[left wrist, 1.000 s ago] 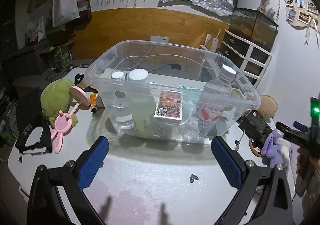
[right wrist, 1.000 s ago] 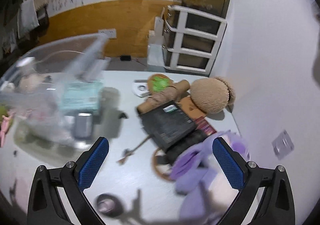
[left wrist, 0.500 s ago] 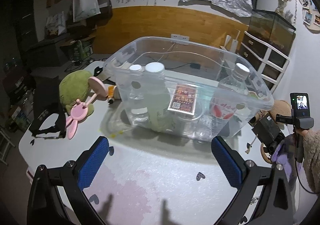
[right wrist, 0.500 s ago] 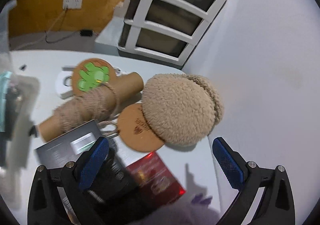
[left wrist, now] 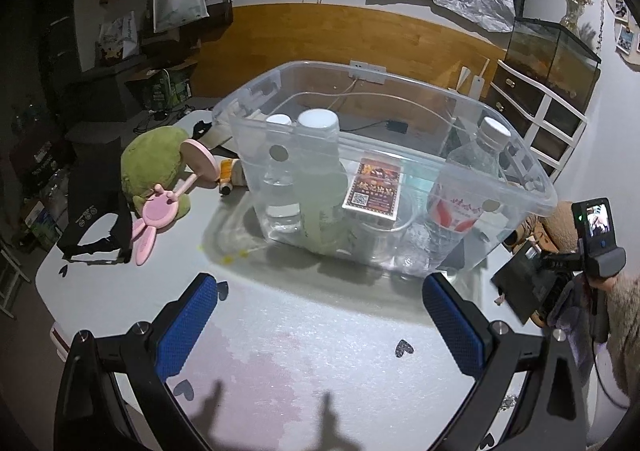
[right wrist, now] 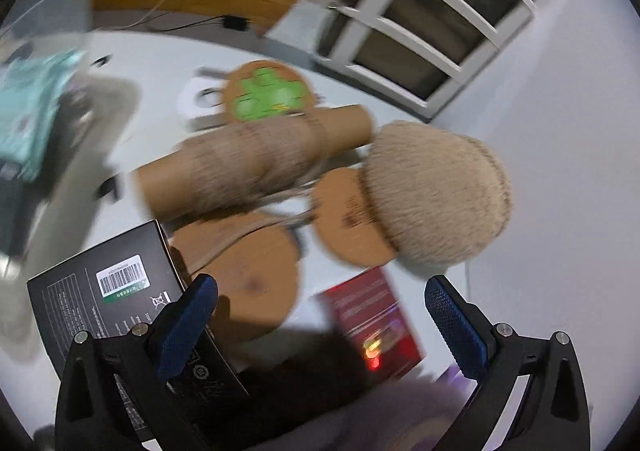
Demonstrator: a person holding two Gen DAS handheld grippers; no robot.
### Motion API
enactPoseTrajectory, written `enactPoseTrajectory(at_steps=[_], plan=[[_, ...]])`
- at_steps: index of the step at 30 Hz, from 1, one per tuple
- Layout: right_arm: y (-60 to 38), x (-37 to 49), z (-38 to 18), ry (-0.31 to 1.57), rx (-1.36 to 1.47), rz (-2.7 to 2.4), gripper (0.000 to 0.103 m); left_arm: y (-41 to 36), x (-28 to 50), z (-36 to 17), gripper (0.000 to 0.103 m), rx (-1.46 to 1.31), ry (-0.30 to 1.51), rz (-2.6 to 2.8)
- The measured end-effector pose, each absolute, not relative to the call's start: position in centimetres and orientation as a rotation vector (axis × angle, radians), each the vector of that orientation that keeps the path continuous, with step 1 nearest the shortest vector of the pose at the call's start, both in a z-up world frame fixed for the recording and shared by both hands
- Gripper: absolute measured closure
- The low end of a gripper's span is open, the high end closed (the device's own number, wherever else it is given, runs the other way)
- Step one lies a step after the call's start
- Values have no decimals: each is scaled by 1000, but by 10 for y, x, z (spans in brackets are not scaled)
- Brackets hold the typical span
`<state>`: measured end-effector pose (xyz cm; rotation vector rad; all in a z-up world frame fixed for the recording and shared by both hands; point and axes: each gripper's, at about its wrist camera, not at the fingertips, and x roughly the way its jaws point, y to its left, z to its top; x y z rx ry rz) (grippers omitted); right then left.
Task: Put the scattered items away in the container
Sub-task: 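Move the right tool toward the black box beside the plush toys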
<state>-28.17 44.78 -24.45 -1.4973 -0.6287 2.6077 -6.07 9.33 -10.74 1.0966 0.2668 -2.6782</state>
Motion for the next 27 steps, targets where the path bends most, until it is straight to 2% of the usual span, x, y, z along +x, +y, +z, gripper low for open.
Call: enactPoseTrajectory(at_steps=[10, 18, 27], plan=[[381, -212, -257, -598, -1588, 2602, 0, 96, -61, -122, 0, 1160, 248, -2721], [401, -180, -237, -465, -1515, 2533, 0, 91, -58, -132, 0, 1198, 234, -2746], [398, -148, -243, -625, -1592, 2435, 0, 78, -60, -127, 0, 1176, 244, -2765]])
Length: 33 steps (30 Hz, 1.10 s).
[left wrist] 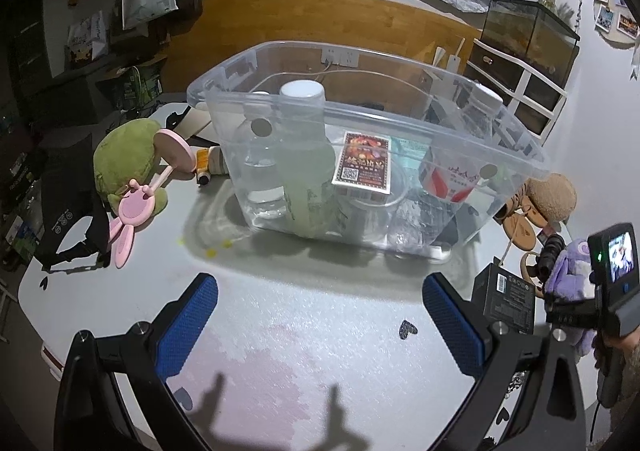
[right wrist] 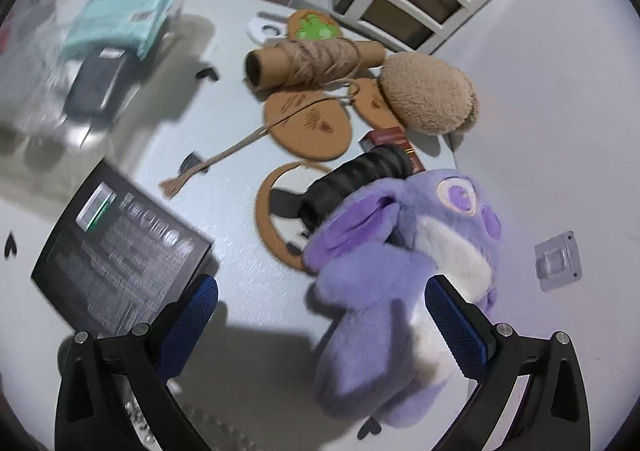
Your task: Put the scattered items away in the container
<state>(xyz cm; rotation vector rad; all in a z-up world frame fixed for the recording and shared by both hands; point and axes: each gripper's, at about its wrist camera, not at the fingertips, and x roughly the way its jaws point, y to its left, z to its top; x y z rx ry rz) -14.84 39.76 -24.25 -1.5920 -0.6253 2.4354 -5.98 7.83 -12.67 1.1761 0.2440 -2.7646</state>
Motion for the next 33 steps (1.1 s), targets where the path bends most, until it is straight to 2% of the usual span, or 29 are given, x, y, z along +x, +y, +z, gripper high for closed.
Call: enactPoseTrajectory(at_steps=[9, 20, 23, 26, 33], plan=[[352, -156, -250, -641, -1588, 2516, 0, 66, -61, -124, 0, 1165, 245, -2786], [276, -139, -254, -754, -1604, 2645, 0, 39, -52, -130, 0, 1181, 258, -2784], [299, -137, -233, -605, -1474, 2634, 0, 30, -48, -129, 0, 1177, 253, -2789], [339, -144, -229, -458, -1480, 2518, 0, 23, -46, -130, 0, 1187, 258, -2788], [400, -156, -262, -447, -1594, 2309, 0, 15, -45, -130, 0, 1188, 254, -2799]])
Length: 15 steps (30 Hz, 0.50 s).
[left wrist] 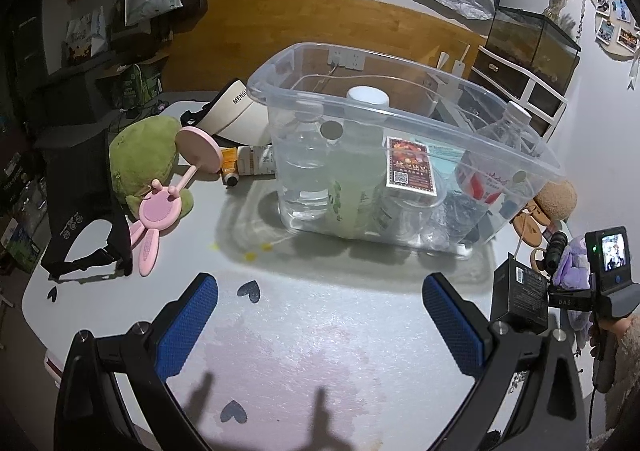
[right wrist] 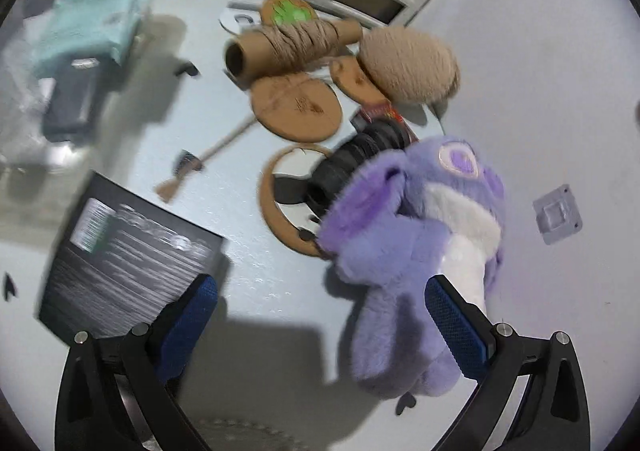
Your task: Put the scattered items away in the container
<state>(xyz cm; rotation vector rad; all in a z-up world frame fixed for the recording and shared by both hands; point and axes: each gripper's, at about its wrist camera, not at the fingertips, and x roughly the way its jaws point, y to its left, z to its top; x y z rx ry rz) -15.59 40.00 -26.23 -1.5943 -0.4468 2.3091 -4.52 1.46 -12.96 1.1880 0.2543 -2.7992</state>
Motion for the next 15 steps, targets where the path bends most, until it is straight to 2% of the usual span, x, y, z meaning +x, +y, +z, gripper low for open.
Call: enactPoseTrajectory(at_steps=[6, 15], plan=[[388, -168, -270, -396, -1687, 2409, 0, 14, -45, -129, 0, 1190, 238, -2813], [293, -178, -269, -707, -1639, 2618, 0, 12, -42, -135, 0, 1209, 204, -2825]])
